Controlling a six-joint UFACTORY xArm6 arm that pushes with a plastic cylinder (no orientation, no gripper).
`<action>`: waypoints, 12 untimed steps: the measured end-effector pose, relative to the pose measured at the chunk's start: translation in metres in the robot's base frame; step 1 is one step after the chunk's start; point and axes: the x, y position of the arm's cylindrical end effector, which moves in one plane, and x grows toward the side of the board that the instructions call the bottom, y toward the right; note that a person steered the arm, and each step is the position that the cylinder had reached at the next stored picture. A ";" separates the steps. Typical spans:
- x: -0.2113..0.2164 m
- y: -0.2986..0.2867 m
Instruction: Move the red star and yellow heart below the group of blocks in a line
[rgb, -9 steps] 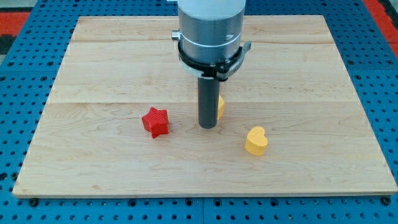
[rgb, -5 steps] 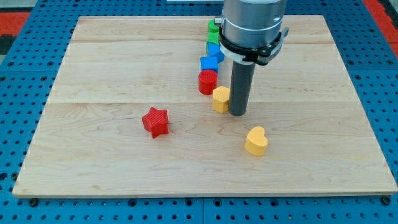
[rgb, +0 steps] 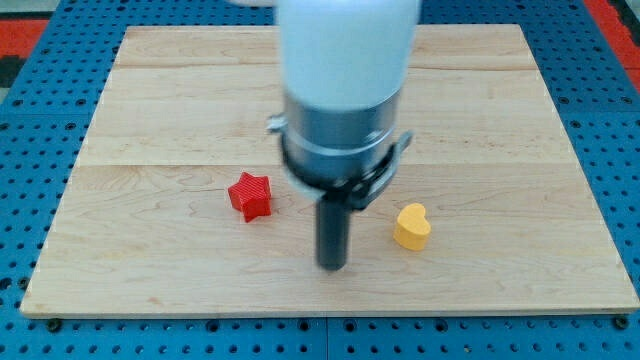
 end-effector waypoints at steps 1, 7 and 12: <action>-0.004 -0.087; -0.020 -0.013; -0.044 0.079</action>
